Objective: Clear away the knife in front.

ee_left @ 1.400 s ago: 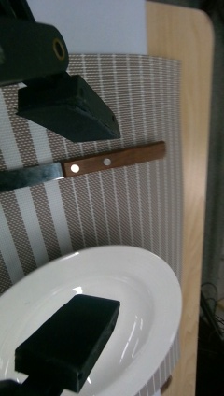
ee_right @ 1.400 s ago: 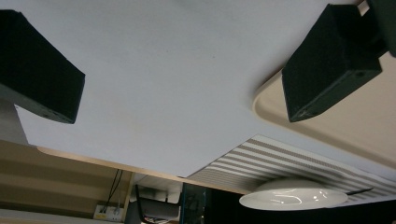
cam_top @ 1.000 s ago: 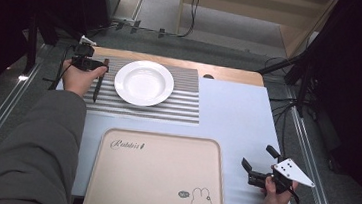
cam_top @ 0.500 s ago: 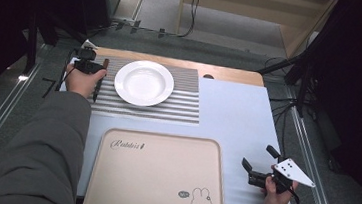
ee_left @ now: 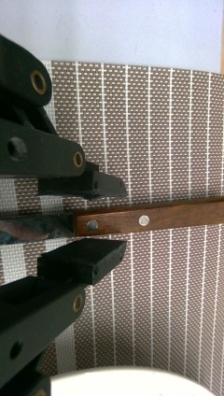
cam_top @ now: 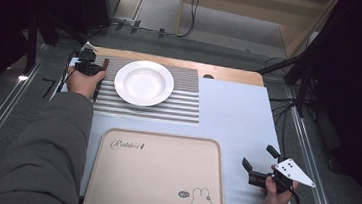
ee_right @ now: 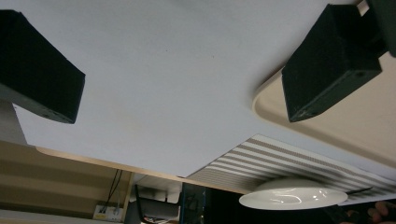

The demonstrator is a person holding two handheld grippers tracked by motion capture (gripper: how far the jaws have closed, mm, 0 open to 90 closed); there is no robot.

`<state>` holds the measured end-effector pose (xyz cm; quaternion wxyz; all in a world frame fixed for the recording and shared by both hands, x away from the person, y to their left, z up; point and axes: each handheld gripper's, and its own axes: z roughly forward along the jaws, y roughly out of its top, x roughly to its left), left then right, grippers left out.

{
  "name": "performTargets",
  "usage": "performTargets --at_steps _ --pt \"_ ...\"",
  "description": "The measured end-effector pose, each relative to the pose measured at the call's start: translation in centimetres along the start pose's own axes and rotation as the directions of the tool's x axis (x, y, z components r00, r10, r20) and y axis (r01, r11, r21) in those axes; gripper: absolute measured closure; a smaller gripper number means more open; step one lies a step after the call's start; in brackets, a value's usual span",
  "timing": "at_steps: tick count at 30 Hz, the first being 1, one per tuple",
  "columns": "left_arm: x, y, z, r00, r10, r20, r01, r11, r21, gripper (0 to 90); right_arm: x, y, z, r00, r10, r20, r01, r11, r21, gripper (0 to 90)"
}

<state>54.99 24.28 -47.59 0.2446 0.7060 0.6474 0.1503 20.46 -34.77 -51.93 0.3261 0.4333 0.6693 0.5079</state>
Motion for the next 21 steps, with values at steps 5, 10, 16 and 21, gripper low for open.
performTargets --at_steps 5,10,16,21 --pt "-0.1 -0.1 0.1 1.0000 -0.005 0.005 0.005 1.0000 0.000 74.3 0.0 0.0 0.0 1.0000 0.000 0.000 0.000 1.000 0.001 0.0" --pt "0.3 -0.1 0.0 0.9995 -0.001 0.032 0.001 0.9999 0.015 75.1 0.0 0.0 0.0 1.0000 0.000 0.001 0.000 1.000 0.001 0.0" --pt "-0.2 -0.2 0.1 0.9994 0.035 -0.001 -0.035 0.9993 0.011 75.6 0.0 0.0 0.0 1.0000 -0.001 0.002 0.001 1.000 0.002 0.0" --pt "-0.8 -0.3 0.1 0.9957 0.083 -0.043 -0.082 0.9966 0.011 76.4 0.0 0.0 0.1 1.0000 0.000 0.001 0.000 1.000 0.004 0.0"
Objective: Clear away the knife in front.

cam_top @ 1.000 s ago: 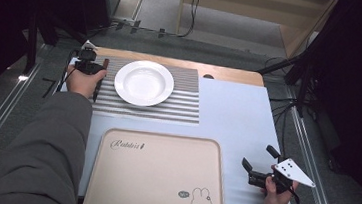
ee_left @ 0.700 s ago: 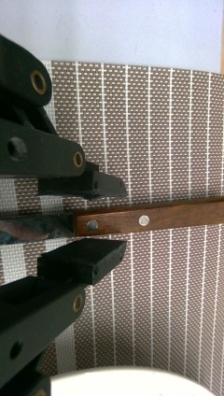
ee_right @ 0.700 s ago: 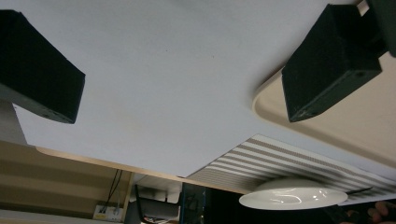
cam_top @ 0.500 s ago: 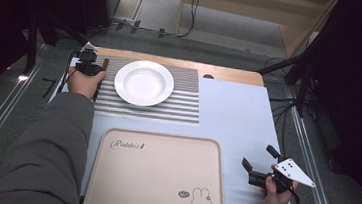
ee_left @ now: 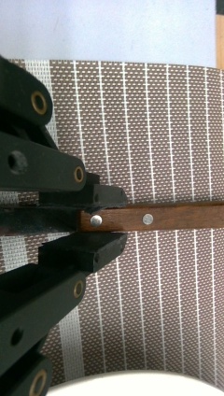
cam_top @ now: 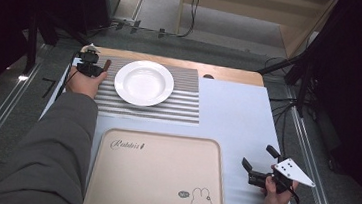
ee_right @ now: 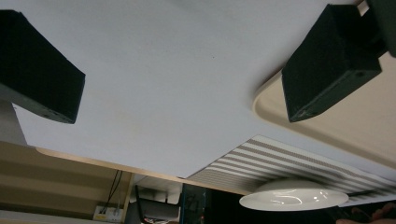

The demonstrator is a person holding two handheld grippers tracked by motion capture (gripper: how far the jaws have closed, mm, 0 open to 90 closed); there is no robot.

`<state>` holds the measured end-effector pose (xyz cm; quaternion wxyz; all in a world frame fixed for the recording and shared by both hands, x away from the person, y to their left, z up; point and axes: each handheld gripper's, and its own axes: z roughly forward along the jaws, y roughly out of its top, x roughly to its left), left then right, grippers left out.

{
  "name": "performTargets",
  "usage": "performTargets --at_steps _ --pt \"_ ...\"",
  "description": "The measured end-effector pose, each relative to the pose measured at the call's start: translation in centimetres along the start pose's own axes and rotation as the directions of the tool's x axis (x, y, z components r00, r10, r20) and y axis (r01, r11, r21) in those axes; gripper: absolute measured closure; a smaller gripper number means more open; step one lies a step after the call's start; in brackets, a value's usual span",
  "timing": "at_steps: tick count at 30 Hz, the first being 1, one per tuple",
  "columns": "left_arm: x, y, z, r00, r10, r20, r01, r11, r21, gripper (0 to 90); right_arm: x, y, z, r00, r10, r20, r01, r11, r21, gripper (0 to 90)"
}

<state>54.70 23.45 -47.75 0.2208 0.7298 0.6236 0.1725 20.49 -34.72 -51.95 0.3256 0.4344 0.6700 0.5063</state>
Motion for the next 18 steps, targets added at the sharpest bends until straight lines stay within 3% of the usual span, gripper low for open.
performTargets --at_steps 7,11,18 --pt "-0.3 -0.1 -0.1 0.9993 0.034 -0.019 -0.034 0.9994 -0.005 76.8 0.0 0.0 0.0 1.0000 0.002 0.000 -0.002 1.000 0.001 0.0" --pt "-0.2 -0.1 -0.2 0.9996 0.027 -0.012 -0.027 0.9996 -0.002 76.9 0.0 0.0 0.0 1.0000 0.001 0.000 -0.001 1.000 0.002 0.0" --pt "-0.2 -0.1 -1.1 0.9988 0.050 0.002 -0.050 0.9988 -0.005 76.9 0.0 0.0 0.1 1.0000 -0.003 -0.001 0.003 1.000 0.006 0.0"
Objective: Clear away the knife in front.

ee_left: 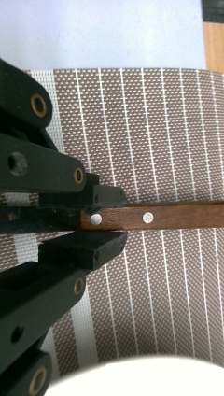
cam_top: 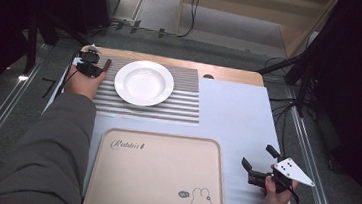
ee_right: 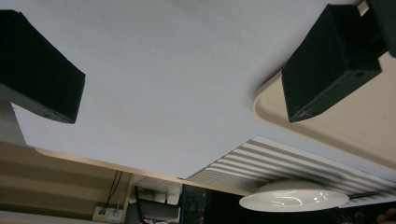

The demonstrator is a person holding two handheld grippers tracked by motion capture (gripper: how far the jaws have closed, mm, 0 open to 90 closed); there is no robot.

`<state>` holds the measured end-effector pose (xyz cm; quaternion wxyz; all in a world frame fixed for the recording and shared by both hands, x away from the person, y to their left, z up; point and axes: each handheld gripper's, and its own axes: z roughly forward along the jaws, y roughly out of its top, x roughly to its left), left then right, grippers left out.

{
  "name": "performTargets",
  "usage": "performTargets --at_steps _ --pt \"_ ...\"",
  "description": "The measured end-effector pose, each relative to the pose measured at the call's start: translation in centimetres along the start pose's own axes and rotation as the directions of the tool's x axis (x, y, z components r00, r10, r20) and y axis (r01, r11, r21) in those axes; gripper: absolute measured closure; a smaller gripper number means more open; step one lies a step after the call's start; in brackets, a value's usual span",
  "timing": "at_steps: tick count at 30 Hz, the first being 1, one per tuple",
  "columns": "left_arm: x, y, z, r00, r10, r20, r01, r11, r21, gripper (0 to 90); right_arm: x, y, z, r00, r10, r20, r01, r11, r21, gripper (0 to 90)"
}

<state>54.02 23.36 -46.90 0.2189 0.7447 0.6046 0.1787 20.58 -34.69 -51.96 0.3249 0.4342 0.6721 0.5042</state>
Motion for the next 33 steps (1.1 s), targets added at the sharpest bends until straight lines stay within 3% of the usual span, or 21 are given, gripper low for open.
performTargets --at_steps 13,33 --pt "0.0 -0.2 -2.3 0.9981 -0.012 0.060 0.014 0.9994 -0.032 76.9 0.1 0.0 0.1 1.0000 -0.006 -0.002 0.006 1.000 0.000 0.0" --pt "-1.1 -2.0 -6.3 0.9921 0.039 0.119 -0.029 0.9963 -0.081 76.9 0.2 0.1 0.2 0.9998 -0.020 -0.004 0.020 1.000 0.005 0.0"
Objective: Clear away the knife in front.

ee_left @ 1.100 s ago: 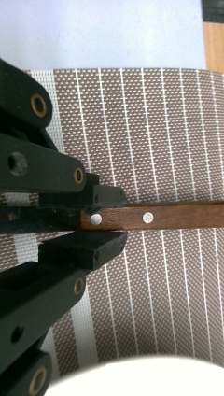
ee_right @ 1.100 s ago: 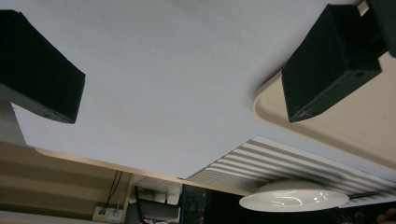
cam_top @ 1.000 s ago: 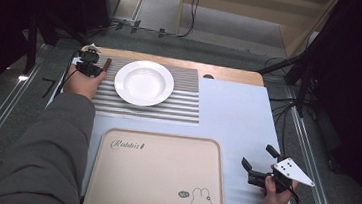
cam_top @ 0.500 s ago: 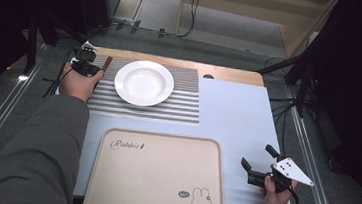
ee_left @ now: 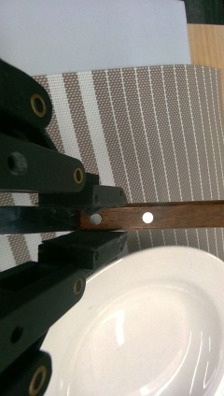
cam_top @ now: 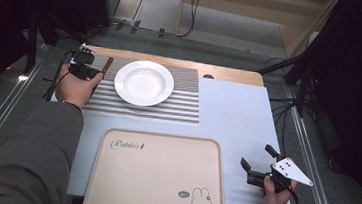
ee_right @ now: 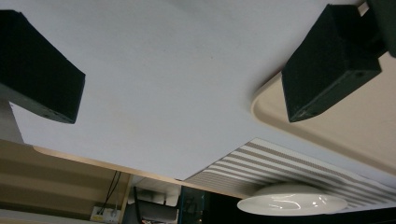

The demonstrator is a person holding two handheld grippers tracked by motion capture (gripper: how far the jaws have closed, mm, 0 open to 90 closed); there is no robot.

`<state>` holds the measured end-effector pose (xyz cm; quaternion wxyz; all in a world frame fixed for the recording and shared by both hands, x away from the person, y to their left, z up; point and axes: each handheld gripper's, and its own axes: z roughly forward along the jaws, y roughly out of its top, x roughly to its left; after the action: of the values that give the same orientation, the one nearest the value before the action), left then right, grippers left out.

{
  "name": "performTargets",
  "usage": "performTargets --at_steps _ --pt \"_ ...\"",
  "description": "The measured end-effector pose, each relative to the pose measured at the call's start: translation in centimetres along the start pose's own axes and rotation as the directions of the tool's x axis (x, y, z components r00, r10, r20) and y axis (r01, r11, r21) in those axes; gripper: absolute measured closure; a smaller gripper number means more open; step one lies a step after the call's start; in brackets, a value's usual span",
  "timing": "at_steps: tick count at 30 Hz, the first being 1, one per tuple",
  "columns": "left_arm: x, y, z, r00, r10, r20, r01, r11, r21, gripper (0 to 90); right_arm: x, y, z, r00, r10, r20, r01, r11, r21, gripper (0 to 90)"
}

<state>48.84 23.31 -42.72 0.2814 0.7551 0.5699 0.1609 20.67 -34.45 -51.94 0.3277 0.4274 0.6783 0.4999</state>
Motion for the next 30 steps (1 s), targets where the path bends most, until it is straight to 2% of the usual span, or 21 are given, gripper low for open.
performTargets --at_steps 5,8,11,17,19,22,30 --pt "-0.5 -0.5 -0.7 0.9997 0.009 0.023 -0.009 1.0000 0.000 76.9 0.0 0.0 0.0 1.0000 -0.001 0.000 0.001 1.000 0.000 0.0" --pt "-0.6 -0.9 -1.0 0.9993 -0.005 0.037 0.005 1.0000 0.004 76.9 0.0 0.0 0.0 1.0000 -0.001 -0.002 0.001 1.000 -0.001 0.0" --pt "-0.8 -1.3 -1.2 0.9986 -0.003 0.053 0.002 1.0000 0.009 76.9 0.0 0.0 0.0 1.0000 0.000 -0.004 0.000 1.000 -0.004 0.0" --pt "-1.3 -2.3 -1.8 0.9977 0.021 0.064 -0.022 0.9997 0.009 76.9 0.0 0.0 0.0 1.0000 -0.002 -0.004 0.002 1.000 -0.003 0.0" --pt "-1.4 -2.6 -2.0 0.9954 0.019 0.094 -0.019 0.9998 0.002 76.9 0.0 0.0 0.0 1.0000 -0.004 -0.004 0.004 1.000 -0.001 0.0" --pt "-1.7 -3.1 -2.3 0.9941 0.025 0.106 -0.025 0.9997 -0.001 76.9 0.0 0.0 0.0 1.0000 -0.004 -0.003 0.004 1.000 -0.001 0.0" --pt "-2.5 -4.6 -3.2 0.9916 0.051 0.119 -0.051 0.9987 -0.006 76.9 0.0 0.0 0.0 1.0000 -0.005 -0.003 0.005 1.000 -0.001 0.0"
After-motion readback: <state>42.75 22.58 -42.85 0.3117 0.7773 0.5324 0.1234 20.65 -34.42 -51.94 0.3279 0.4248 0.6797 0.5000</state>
